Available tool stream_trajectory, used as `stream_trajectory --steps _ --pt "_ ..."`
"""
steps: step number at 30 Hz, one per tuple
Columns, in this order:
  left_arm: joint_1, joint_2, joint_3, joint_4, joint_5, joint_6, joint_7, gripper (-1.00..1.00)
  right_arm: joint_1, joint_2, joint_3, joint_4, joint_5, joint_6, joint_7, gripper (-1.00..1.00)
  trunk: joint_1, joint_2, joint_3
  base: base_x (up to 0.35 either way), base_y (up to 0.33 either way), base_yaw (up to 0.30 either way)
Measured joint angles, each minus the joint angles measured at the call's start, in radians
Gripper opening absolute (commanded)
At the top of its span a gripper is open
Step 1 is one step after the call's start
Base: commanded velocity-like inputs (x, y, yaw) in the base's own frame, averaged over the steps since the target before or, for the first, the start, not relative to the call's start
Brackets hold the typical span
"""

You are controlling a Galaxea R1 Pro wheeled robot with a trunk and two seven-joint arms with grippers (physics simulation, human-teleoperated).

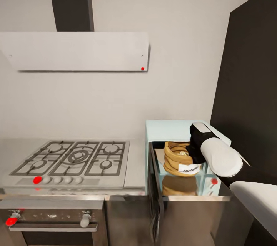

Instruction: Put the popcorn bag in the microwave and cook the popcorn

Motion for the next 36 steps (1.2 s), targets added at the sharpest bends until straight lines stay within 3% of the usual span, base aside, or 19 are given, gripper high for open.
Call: stream_trajectory --steps 36 --pt "0.000 0.000 0.001 0.000 0.000 0.000 0.000 1.00 0.000 0.000 0.006 -0.003 0.001 0.000 0.001 -1.00 0.000 0.000 0.000 0.042 0.000 0.000"
